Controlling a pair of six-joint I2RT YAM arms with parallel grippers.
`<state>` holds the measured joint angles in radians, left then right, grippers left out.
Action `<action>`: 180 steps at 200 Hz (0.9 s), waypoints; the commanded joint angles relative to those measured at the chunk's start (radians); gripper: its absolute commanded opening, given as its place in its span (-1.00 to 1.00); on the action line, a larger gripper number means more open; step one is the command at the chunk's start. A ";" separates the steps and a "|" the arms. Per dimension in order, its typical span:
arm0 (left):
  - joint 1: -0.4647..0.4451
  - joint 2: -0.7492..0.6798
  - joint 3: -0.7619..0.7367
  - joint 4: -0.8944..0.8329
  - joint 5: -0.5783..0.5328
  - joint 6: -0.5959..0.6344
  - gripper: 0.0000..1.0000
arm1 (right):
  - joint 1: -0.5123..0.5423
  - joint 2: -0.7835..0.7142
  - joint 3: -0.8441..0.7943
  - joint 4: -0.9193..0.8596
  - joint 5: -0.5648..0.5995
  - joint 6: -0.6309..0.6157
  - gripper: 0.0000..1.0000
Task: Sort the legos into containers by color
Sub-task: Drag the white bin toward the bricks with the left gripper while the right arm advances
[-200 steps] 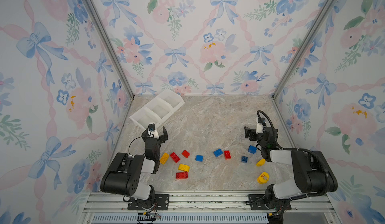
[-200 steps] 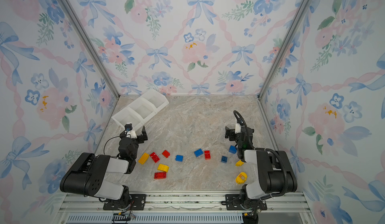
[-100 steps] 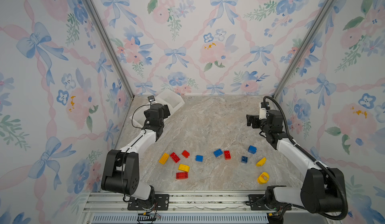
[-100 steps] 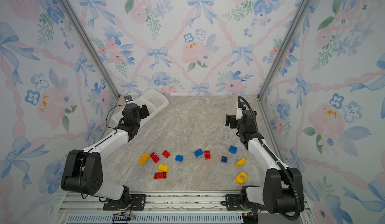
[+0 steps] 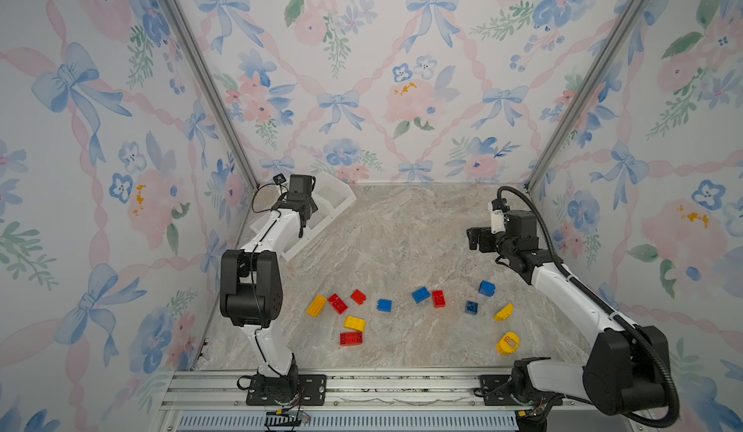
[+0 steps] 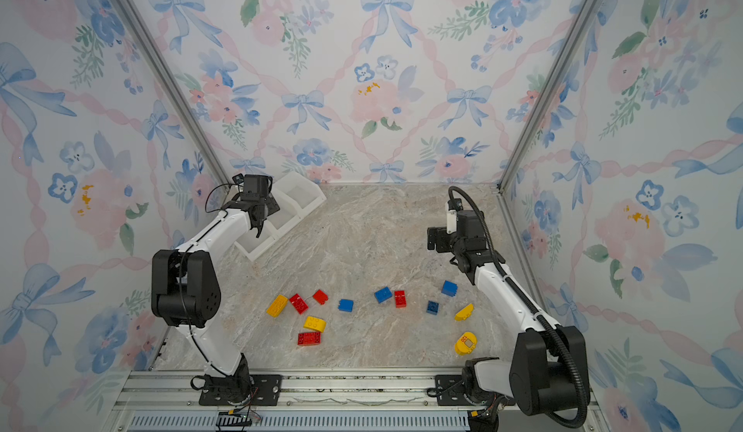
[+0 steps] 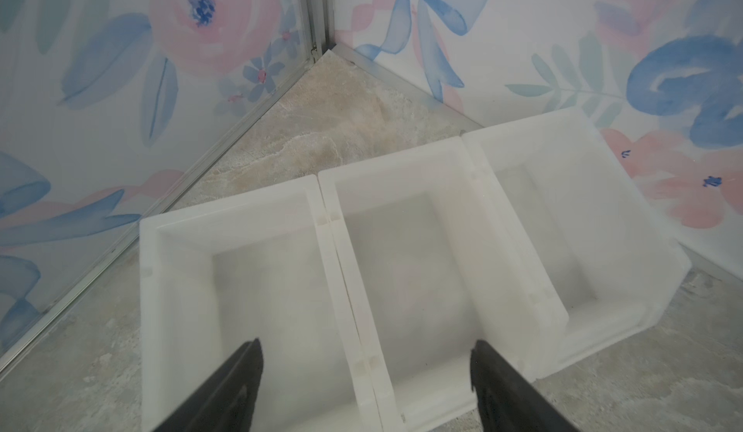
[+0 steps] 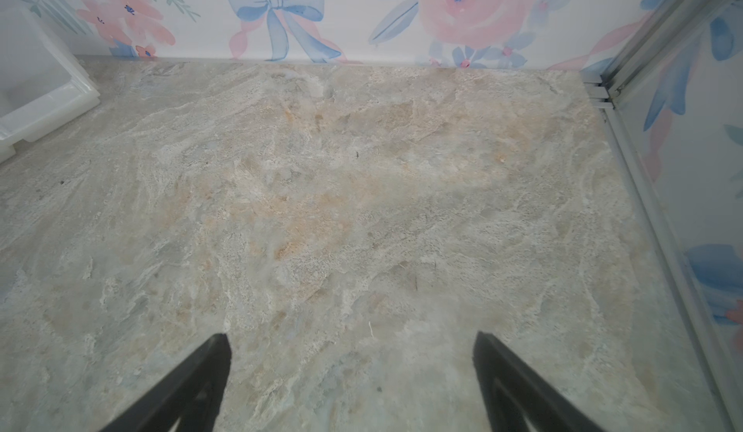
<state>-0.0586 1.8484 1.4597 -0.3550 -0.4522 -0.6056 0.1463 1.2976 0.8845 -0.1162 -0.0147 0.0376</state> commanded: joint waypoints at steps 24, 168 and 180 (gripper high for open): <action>0.023 0.084 0.072 -0.085 0.002 -0.067 0.60 | 0.040 -0.015 0.038 -0.045 0.014 0.018 0.94; 0.042 0.265 0.161 -0.084 0.065 -0.089 0.14 | 0.076 0.034 0.081 -0.061 0.039 0.014 0.94; 0.042 0.269 0.168 -0.084 0.069 -0.085 0.06 | 0.076 0.036 0.083 -0.062 0.042 0.013 0.94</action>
<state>-0.0216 2.0933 1.5940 -0.4213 -0.4038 -0.6891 0.2108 1.3209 0.9276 -0.1631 0.0120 0.0444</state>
